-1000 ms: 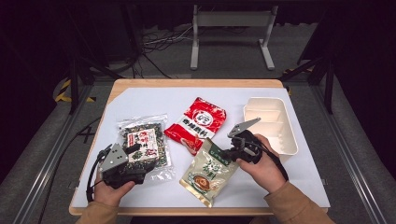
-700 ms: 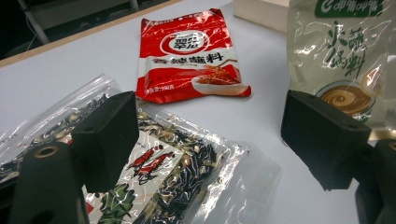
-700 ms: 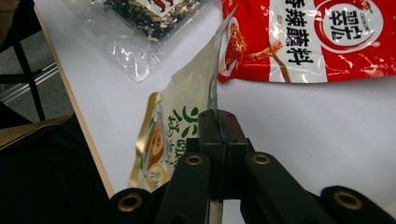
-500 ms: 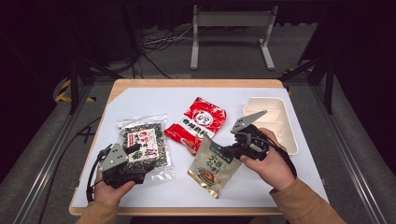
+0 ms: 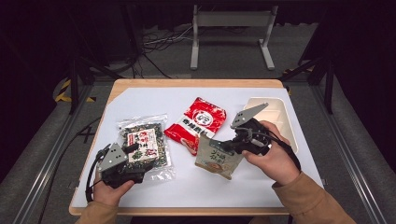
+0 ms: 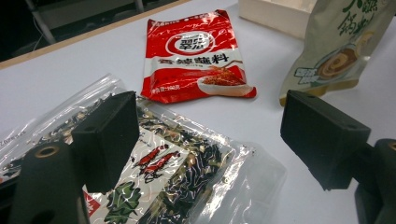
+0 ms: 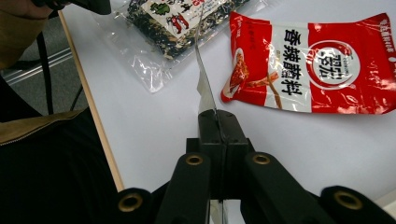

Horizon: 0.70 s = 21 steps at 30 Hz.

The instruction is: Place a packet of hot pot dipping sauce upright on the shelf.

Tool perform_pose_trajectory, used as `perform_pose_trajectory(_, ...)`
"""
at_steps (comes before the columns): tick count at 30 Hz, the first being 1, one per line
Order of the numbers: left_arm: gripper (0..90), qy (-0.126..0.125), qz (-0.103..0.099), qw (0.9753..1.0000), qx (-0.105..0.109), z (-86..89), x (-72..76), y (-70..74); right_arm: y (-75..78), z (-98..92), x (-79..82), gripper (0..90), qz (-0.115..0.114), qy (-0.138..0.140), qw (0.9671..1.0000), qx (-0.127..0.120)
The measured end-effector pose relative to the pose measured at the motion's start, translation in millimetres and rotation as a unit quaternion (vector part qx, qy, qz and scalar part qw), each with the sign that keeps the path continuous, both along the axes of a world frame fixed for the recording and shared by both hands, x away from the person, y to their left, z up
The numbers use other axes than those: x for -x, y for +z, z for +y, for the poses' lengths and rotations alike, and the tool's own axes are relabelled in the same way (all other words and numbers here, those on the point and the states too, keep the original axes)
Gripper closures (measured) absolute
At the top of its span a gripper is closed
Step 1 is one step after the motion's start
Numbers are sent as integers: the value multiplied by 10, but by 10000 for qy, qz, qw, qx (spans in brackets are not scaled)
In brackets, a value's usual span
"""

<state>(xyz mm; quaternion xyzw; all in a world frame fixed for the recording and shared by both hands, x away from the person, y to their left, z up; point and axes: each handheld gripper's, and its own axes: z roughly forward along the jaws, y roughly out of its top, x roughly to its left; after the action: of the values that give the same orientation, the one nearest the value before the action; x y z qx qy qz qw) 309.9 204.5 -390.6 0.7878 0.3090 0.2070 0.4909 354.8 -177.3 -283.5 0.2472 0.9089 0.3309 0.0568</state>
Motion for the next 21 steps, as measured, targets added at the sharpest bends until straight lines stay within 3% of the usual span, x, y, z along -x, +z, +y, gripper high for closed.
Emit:
perform_pose_trajectory(14, 203, 89, 13, 9999, 53, 37, -6, 7, 221, 12, -117, 900, -232, -8, 9996, 130)
perform_pose_trajectory(21, 203, 139, -2, 9999, 78, 58, -6, 16, 366, -54, -160, 900, -459, -11, 9988, 157)
